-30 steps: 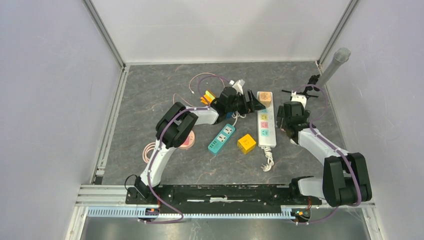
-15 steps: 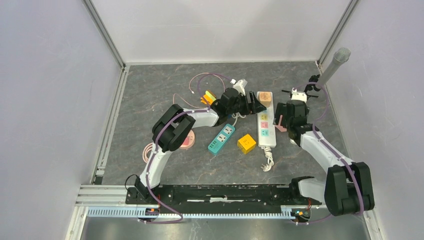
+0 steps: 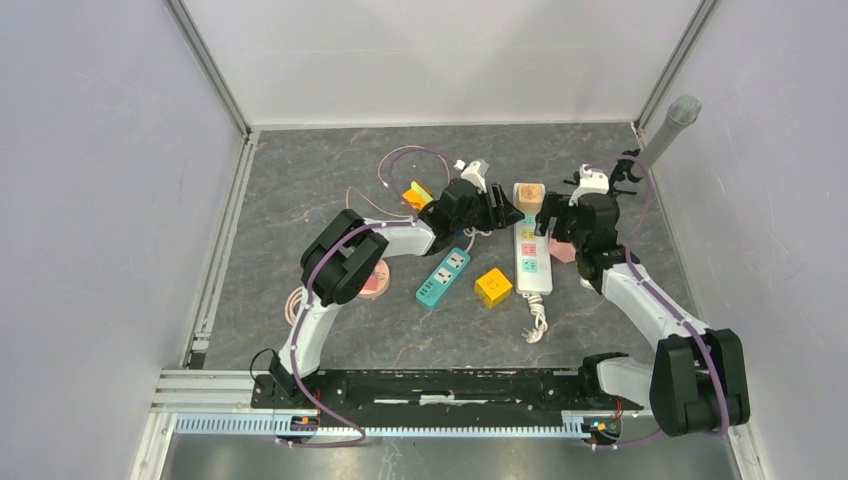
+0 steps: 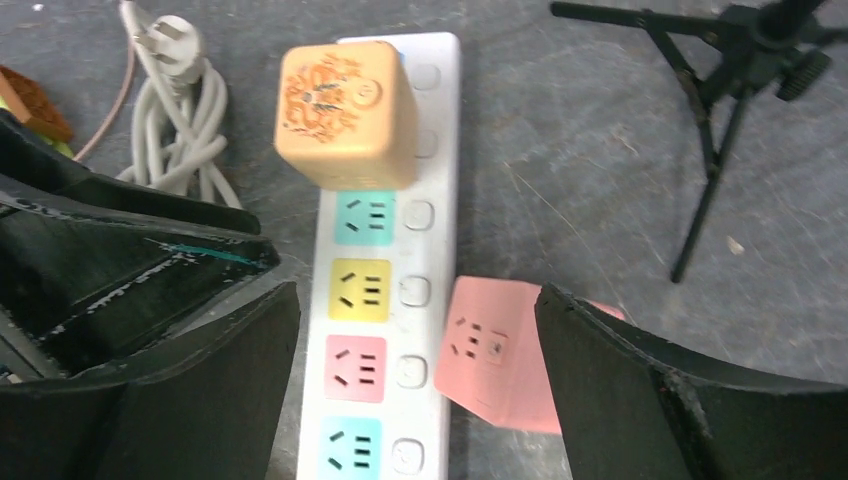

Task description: Pull the plug off the socket

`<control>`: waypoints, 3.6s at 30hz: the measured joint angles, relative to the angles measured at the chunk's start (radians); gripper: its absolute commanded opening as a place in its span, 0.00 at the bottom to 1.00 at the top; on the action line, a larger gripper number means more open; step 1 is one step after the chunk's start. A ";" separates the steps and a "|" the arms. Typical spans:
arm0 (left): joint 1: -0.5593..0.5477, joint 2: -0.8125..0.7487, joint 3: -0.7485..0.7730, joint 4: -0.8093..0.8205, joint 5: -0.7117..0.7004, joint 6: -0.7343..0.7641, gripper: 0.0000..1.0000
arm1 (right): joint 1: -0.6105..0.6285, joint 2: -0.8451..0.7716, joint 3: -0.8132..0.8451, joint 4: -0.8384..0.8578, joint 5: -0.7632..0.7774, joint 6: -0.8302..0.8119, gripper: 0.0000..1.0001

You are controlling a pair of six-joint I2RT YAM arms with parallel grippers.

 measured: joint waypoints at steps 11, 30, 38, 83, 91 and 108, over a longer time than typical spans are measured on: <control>-0.001 -0.037 -0.031 -0.018 -0.104 0.000 0.54 | 0.063 0.208 0.128 0.082 -0.040 0.012 0.98; -0.001 -0.043 -0.056 -0.045 -0.169 -0.001 0.60 | 0.114 0.552 0.448 -0.106 0.091 0.024 0.60; -0.001 -0.043 -0.056 -0.043 -0.103 -0.004 0.62 | 0.134 0.552 0.448 -0.111 0.121 0.051 0.43; -0.114 0.004 0.130 -0.470 -0.261 -0.153 0.31 | 0.161 0.456 0.339 -0.096 0.083 0.093 0.00; -0.114 0.008 0.136 -0.478 -0.251 -0.185 0.29 | 0.166 0.454 0.336 -0.095 0.085 0.074 0.00; -0.113 0.010 0.139 -0.496 -0.246 -0.248 0.32 | 0.172 0.451 0.347 -0.120 0.064 0.005 0.00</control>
